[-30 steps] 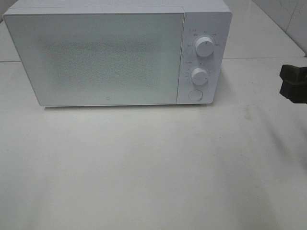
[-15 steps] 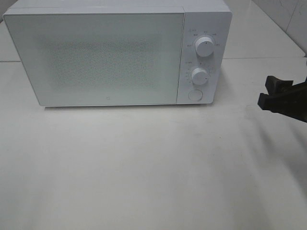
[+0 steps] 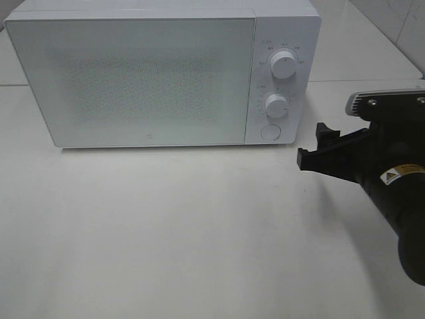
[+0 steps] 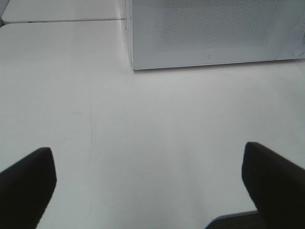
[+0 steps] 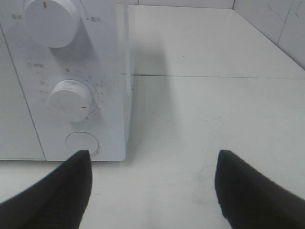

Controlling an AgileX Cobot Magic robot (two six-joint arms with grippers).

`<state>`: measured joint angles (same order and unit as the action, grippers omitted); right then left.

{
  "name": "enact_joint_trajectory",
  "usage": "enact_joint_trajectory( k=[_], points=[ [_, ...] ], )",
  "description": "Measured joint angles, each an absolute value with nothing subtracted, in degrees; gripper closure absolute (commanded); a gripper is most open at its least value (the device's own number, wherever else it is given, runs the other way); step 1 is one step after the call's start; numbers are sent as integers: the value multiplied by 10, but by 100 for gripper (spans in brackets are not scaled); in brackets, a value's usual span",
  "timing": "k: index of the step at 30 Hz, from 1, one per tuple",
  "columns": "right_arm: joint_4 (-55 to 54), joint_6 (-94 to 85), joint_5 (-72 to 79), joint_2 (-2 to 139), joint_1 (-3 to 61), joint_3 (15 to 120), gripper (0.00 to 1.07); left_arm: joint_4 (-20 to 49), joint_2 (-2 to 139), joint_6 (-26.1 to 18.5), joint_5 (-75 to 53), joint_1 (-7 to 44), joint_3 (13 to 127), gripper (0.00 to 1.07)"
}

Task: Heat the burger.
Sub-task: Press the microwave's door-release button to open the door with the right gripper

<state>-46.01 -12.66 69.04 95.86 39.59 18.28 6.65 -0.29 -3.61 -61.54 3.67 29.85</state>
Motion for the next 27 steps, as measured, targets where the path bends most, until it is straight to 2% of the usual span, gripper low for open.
enact_joint_trajectory(
  k=[10, 27],
  points=[
    [-506, -146, 692, 1007, 446, 252, 36, 66, -3, -36, -615, 37, 299, 9],
    [-513, -151, 689, 1036, 451, 294, 36, 66, -3, -36, -615, 37, 299, 9]
  ],
)
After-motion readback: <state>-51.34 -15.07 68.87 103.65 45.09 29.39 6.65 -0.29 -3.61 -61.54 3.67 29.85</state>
